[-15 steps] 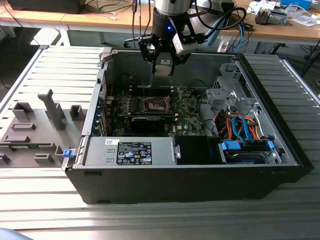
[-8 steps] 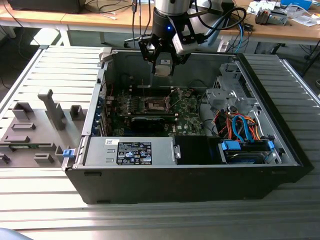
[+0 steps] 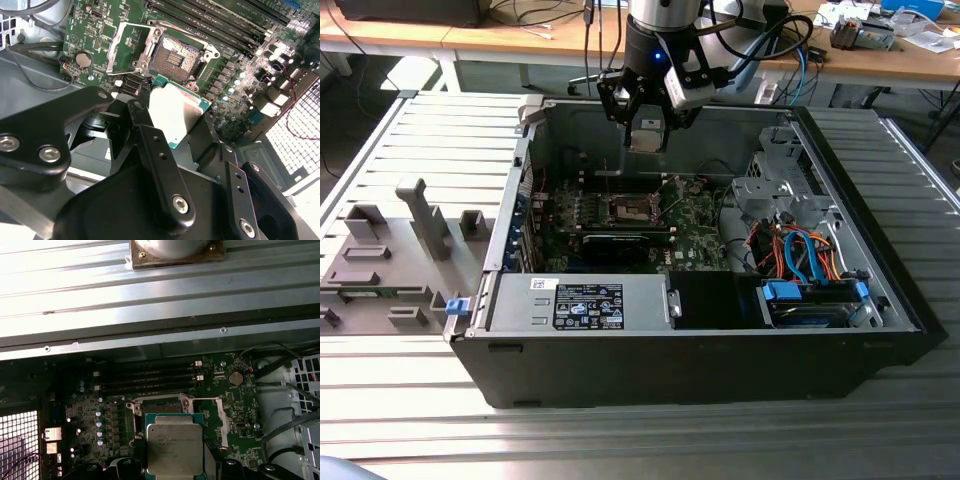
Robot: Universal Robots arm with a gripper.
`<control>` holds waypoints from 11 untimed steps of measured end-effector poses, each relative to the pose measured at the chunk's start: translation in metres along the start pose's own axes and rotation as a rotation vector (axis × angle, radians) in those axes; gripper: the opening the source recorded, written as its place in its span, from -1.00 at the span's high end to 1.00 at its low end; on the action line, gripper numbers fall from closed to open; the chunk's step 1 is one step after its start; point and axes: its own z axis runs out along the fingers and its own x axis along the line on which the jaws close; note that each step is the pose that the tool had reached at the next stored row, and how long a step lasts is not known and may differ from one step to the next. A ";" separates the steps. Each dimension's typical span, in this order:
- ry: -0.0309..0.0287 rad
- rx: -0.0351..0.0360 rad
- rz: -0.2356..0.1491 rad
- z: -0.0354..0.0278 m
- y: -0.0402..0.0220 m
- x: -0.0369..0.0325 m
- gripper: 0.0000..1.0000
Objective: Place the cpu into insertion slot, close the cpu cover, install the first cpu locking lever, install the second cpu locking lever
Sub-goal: 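Place the cpu into insertion slot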
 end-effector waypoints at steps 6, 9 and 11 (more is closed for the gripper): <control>-0.0003 -0.0001 0.004 0.0001 0.0000 0.0000 -0.08; -0.0006 -0.0002 0.006 0.0001 0.0000 0.0000 -0.08; -0.0007 -0.0002 0.008 0.0001 0.0000 0.0000 -0.08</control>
